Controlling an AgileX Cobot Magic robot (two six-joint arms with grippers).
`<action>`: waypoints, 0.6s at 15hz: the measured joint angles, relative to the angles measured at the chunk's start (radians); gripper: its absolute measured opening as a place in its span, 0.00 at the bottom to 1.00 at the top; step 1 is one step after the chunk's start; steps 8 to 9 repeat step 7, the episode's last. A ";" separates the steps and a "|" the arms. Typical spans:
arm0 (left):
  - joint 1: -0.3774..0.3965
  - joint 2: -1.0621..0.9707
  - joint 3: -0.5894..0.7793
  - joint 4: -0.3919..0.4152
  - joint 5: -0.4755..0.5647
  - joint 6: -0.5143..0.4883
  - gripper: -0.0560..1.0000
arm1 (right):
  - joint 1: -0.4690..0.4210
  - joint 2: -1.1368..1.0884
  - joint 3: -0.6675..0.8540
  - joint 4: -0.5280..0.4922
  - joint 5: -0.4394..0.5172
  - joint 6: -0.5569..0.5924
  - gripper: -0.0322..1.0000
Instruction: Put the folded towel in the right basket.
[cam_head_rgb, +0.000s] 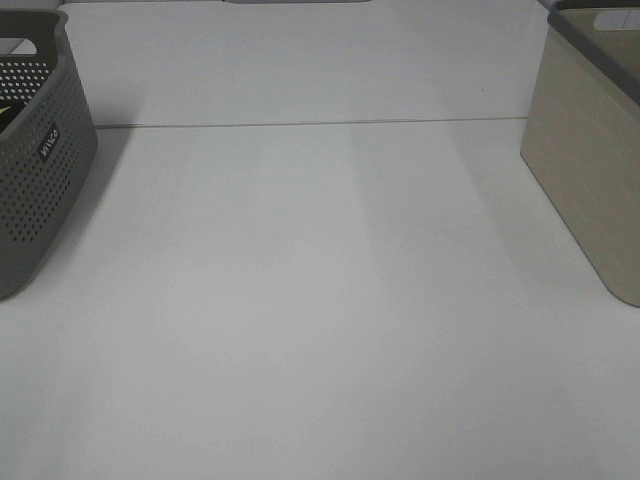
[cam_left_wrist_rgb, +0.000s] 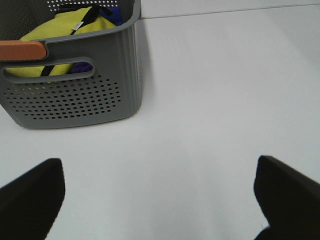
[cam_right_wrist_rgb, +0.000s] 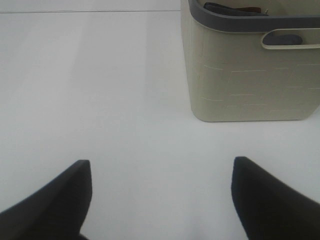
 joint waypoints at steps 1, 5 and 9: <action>0.000 0.000 0.000 0.000 0.000 0.000 0.98 | 0.003 0.000 0.000 0.001 0.000 0.000 0.74; 0.000 0.000 0.000 0.000 0.000 0.000 0.98 | 0.004 0.000 0.000 0.006 0.000 0.000 0.74; 0.000 0.000 0.000 0.000 0.000 0.000 0.98 | 0.021 0.000 0.000 0.007 0.000 0.000 0.74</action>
